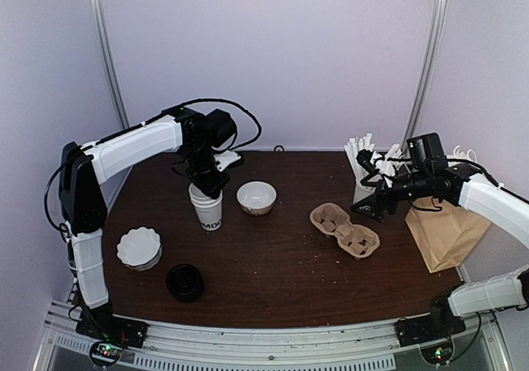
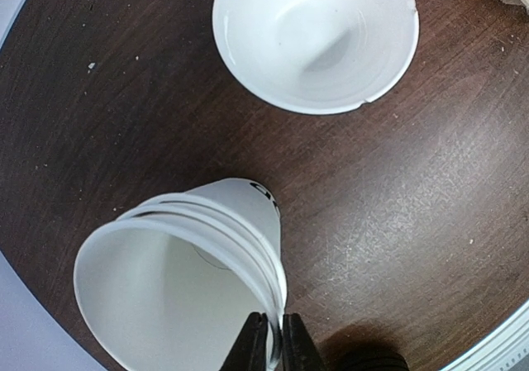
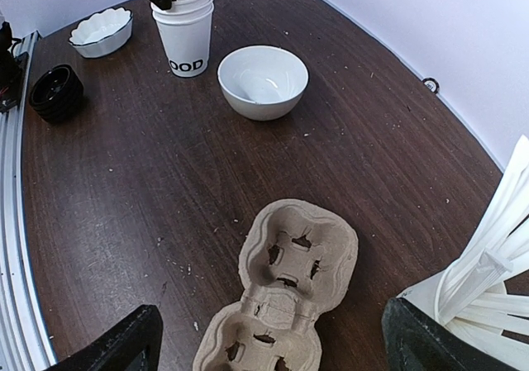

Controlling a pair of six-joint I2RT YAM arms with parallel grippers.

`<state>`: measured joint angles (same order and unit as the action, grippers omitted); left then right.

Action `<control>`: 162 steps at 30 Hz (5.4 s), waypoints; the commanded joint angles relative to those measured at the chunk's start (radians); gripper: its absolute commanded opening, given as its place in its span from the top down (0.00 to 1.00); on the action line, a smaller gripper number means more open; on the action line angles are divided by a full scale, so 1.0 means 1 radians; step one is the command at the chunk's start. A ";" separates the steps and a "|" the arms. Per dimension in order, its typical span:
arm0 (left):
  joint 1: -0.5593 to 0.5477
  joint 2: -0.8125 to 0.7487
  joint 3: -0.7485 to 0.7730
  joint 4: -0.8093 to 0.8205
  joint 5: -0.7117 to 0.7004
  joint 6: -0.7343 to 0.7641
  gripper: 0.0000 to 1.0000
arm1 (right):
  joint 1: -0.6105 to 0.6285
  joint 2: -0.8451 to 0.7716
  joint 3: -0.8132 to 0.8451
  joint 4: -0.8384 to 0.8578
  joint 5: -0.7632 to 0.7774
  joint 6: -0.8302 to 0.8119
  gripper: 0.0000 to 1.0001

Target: Pack the takeout coffee

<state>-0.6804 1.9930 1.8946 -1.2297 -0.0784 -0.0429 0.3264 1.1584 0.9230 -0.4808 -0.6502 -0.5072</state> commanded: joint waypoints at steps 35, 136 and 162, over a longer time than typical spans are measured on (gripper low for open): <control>0.013 -0.070 0.116 -0.049 -0.099 -0.022 1.00 | 0.005 -0.003 -0.012 0.017 0.026 -0.010 0.04; -0.573 -0.021 0.093 -0.005 0.077 -0.026 1.00 | -0.031 0.033 -0.061 -0.054 0.153 0.017 0.10; -0.574 0.111 0.080 0.067 0.133 -0.031 1.00 | -0.038 0.007 -0.082 -0.032 0.205 -0.004 0.09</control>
<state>-1.2476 2.0800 1.9873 -1.2011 0.0486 -0.0731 0.2943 1.1851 0.8570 -0.5262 -0.4652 -0.4995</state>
